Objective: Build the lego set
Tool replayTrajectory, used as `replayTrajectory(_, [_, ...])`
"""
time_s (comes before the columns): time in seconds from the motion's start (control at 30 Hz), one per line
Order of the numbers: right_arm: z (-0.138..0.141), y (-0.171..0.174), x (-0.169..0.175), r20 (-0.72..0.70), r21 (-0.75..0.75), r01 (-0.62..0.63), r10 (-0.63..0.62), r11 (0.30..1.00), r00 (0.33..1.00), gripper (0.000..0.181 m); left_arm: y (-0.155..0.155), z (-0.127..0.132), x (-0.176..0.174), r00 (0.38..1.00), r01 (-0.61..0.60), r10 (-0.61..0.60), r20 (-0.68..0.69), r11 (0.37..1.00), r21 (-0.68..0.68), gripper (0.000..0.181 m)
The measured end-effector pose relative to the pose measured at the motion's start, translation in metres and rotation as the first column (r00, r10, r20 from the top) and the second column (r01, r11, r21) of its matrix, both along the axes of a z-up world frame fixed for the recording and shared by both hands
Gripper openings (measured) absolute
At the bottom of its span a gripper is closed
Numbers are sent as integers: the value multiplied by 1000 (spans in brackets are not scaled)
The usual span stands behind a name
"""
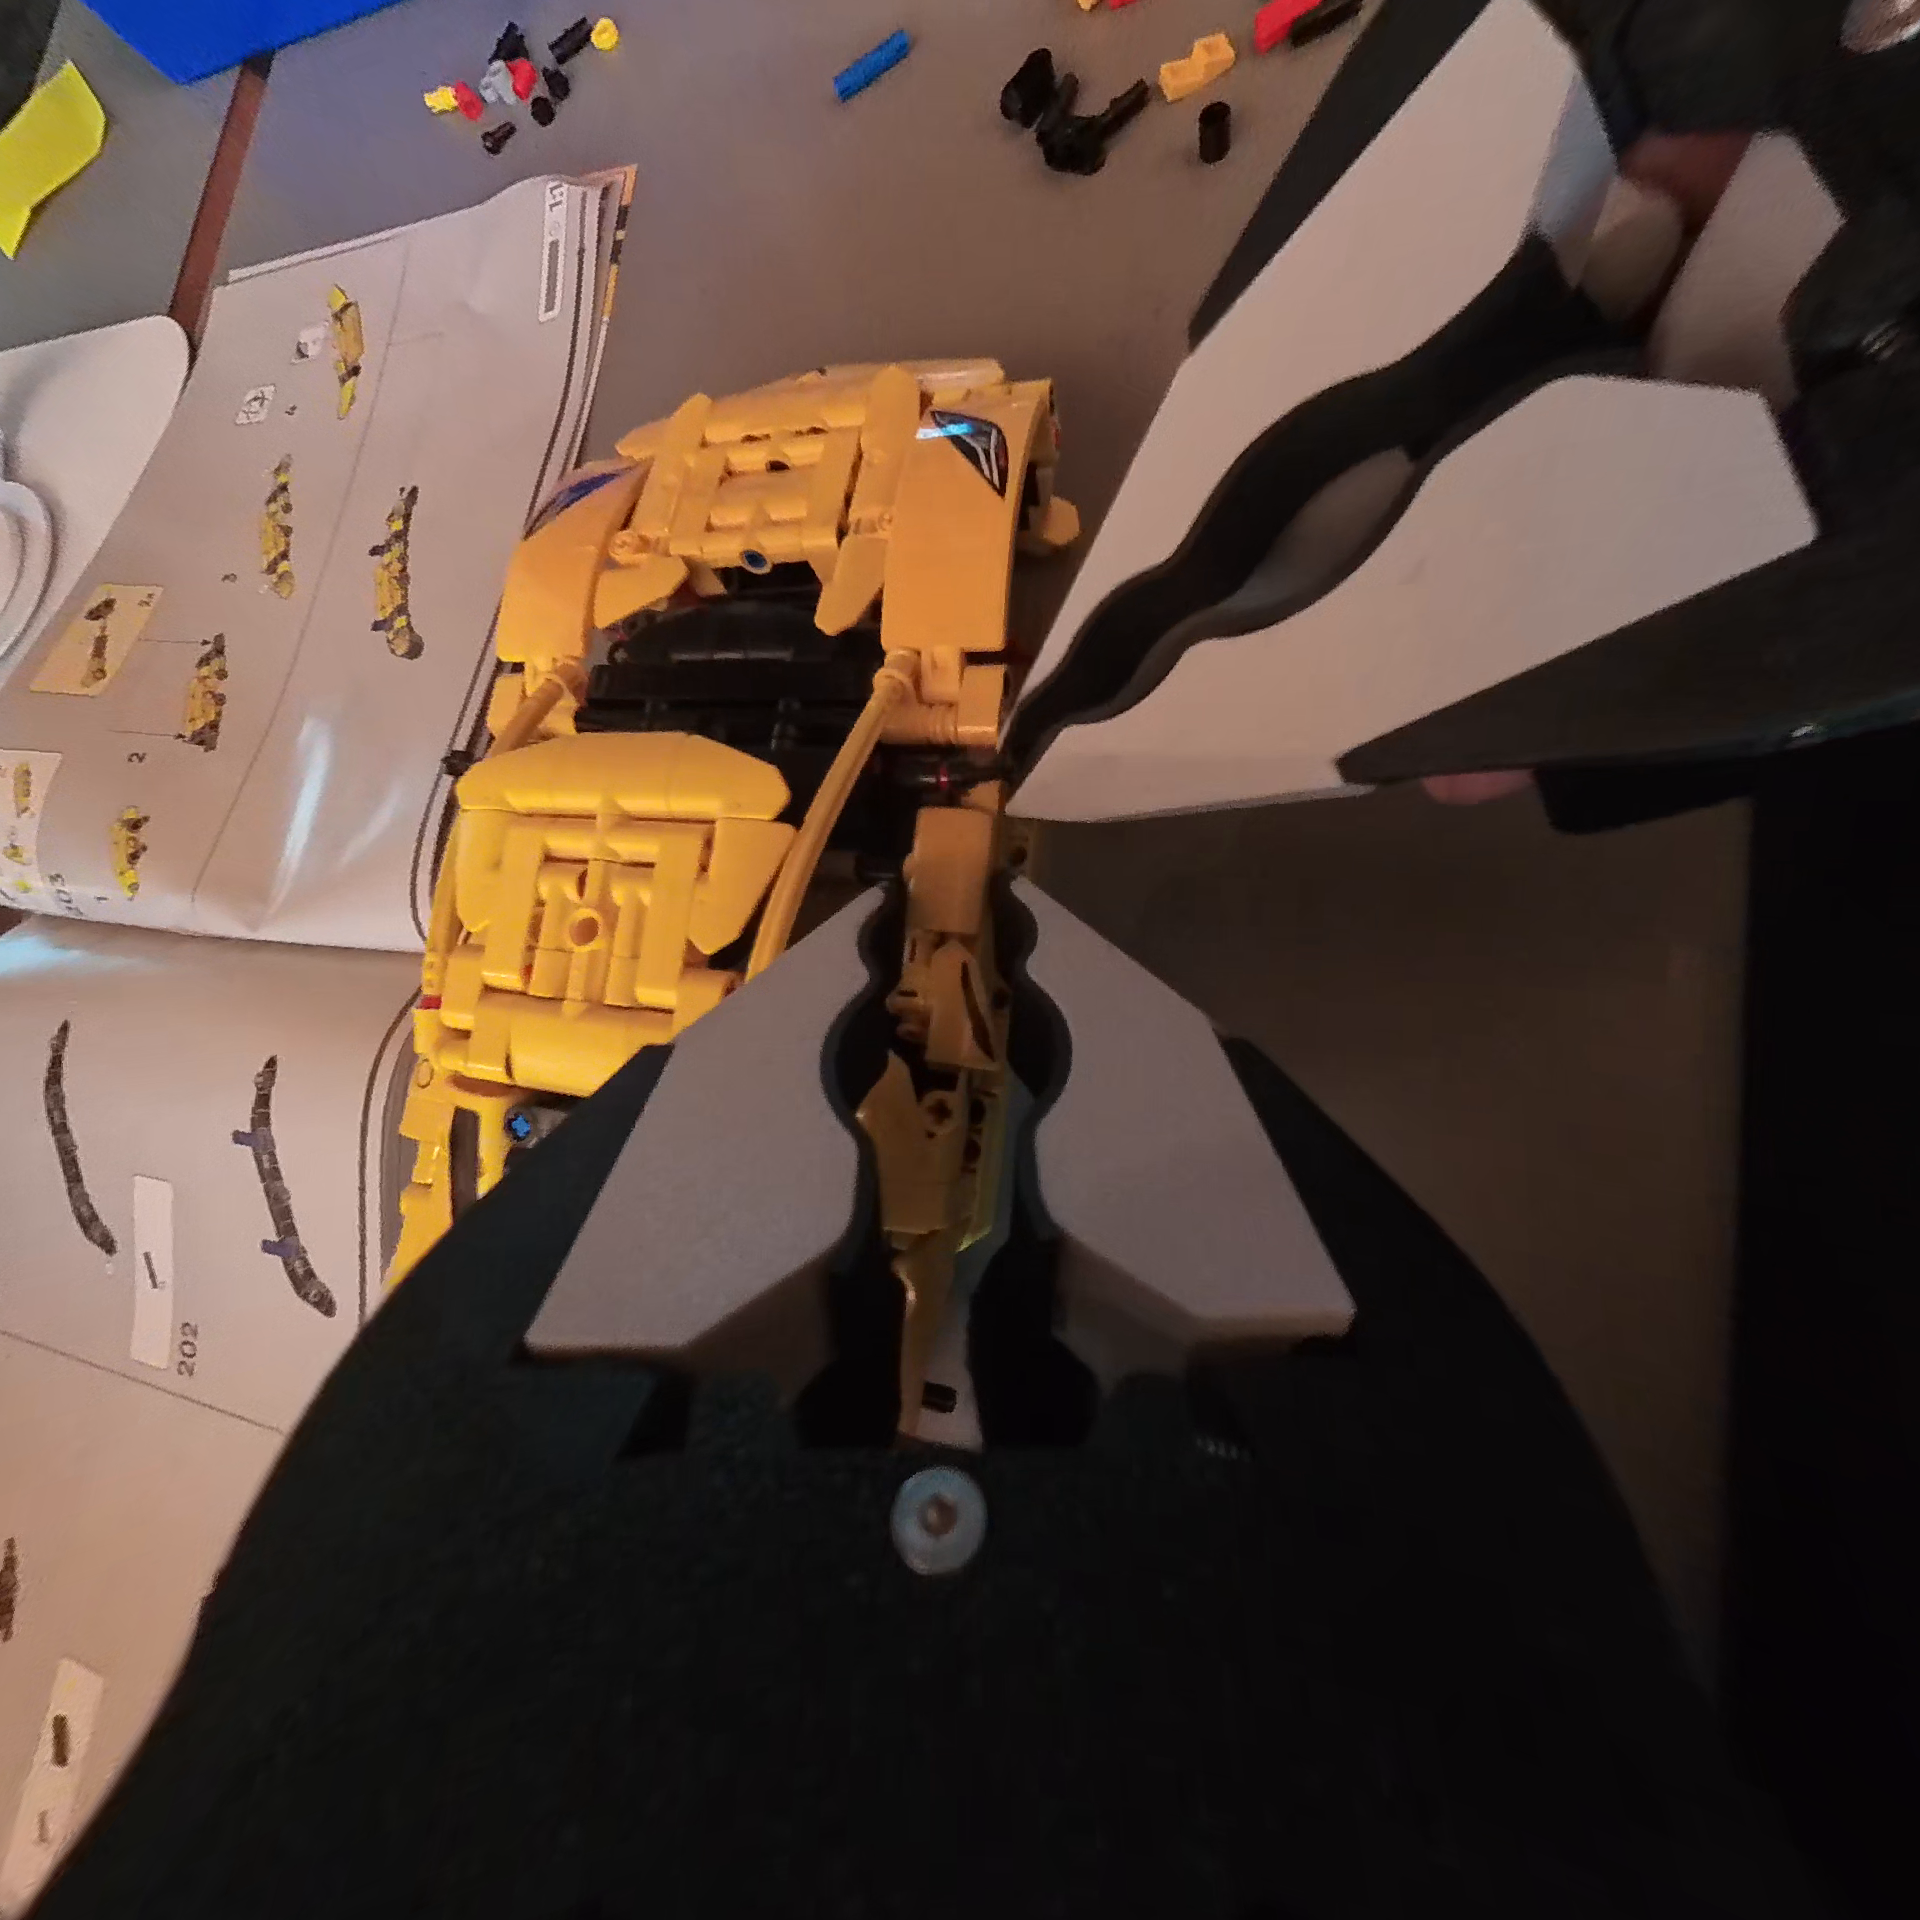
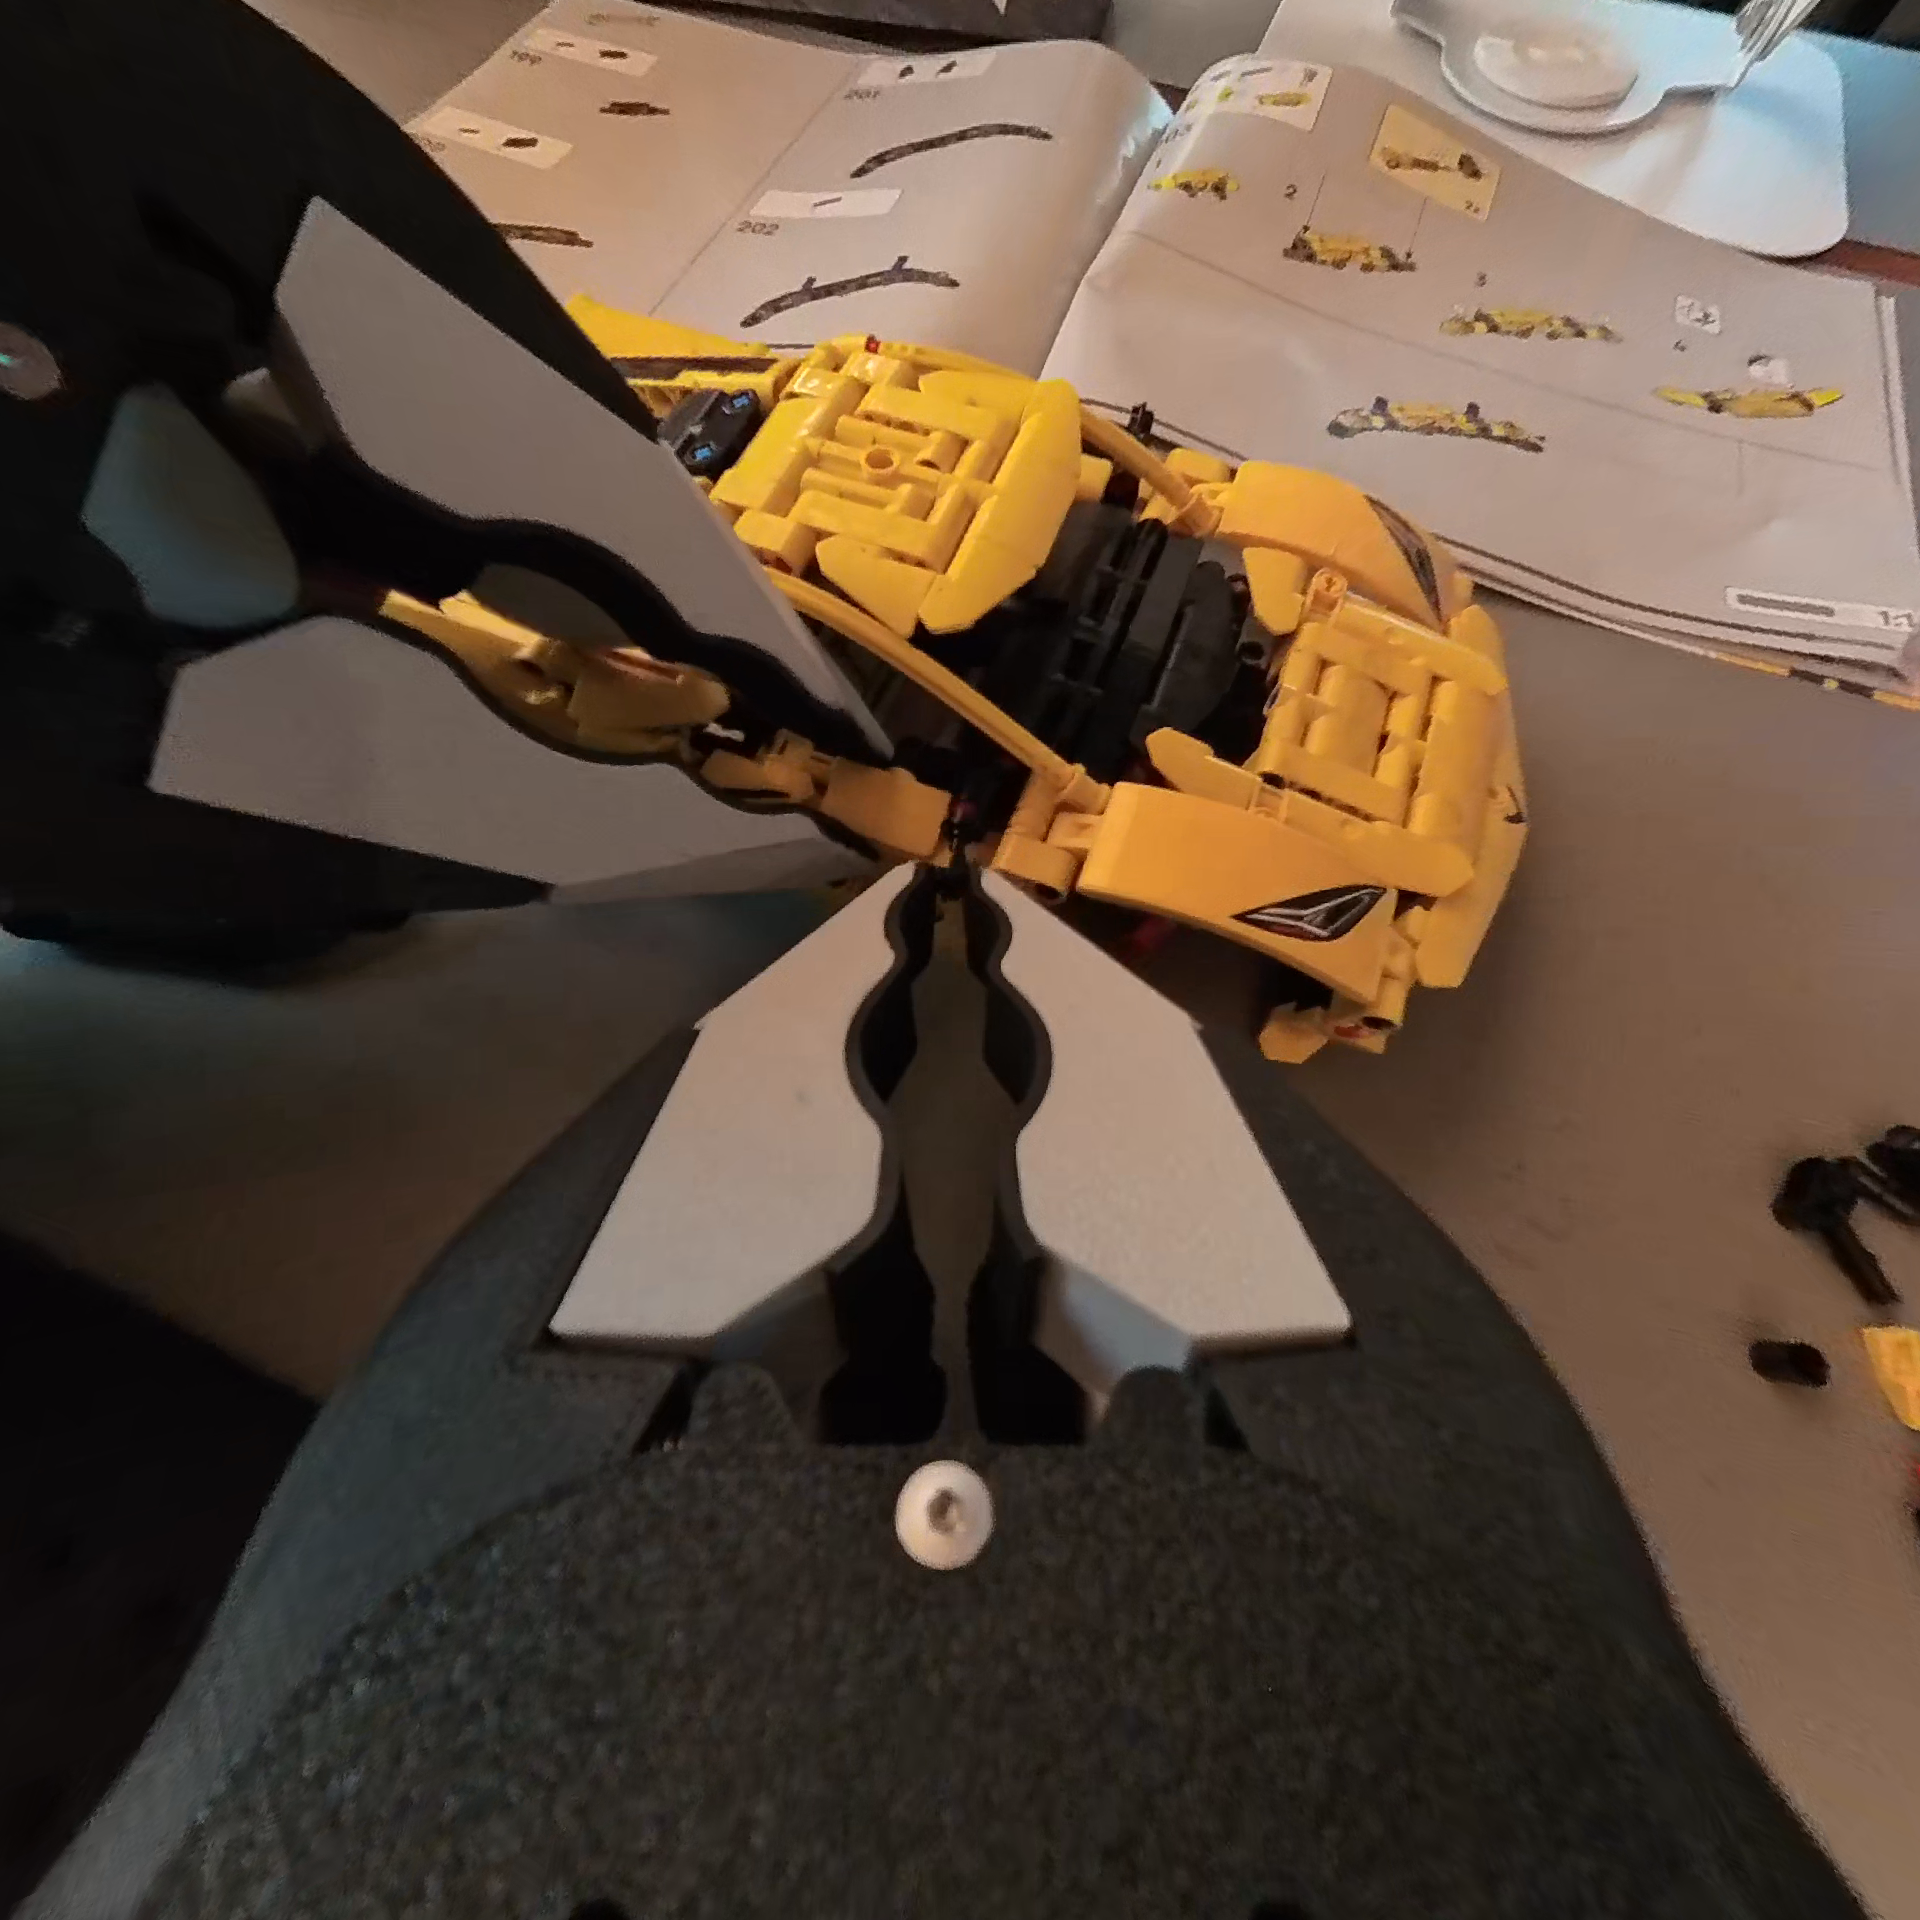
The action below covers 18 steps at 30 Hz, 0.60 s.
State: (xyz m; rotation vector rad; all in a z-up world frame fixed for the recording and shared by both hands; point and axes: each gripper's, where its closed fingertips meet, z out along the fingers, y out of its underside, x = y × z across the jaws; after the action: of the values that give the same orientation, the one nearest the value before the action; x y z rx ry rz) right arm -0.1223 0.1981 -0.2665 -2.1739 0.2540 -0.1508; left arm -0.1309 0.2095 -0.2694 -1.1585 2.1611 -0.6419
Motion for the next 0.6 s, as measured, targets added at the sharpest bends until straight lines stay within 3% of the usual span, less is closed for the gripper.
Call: replayTrajectory(0.6, [1,2,-1,-141,26,4,0,1000,990,5,0,0,0,999,27,-29,23,998,49,15])
